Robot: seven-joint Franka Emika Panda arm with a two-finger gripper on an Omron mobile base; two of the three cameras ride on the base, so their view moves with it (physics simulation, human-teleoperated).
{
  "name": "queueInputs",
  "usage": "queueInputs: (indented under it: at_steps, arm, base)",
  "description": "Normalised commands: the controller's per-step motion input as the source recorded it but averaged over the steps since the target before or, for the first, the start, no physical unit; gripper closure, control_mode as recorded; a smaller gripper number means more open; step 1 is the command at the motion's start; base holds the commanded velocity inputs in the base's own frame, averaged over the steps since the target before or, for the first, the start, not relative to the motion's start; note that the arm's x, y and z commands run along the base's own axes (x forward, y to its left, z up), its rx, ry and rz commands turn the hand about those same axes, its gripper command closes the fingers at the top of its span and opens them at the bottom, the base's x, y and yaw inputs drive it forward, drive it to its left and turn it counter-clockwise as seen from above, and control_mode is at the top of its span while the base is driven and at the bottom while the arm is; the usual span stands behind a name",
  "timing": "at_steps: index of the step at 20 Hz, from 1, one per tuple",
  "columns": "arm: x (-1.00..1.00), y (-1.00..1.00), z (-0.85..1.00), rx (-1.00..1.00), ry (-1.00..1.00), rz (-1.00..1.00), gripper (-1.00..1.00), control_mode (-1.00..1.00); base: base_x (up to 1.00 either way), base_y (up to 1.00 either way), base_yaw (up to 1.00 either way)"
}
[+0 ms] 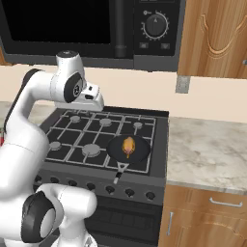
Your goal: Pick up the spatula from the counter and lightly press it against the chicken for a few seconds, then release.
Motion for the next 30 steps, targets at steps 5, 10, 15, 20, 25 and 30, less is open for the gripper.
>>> queueInputs:
  at_steps: [5, 10, 15, 20, 25, 30]
  arm:
    - [-0.24, 0.06, 0.00, 0.00, -0.04, 0.00, -1.00, -1.00]
    - [-0.46, 0.41, 0.00, -0.02, -0.16, 0.01, -1.00, -1.00]
    - [-0.34, 0.58, -0.01, 0.00, -0.07, 0.05, -1.00, -1.00]
    - [-0.27, 0.58, -0.09, 0.00, 0.00, 0.09, -1.00, -1.00]
    - [-0.20, 0.45, -0.02, -0.01, -0.06, 0.11, -1.00, -1.00]
    - [-0.13, 0.49, -0.06, 0.00, 0.00, 0.13, -1.00, -1.00]
  base:
    - [0.00, 0.00, 0.00]
    - [0.00, 0.00, 0.00]
    - [0.00, 0.00, 0.00]
    - [0.00, 0.00, 0.00]
    - [0.00, 0.00, 0.00]
    - [0.00, 0.00, 0.00]
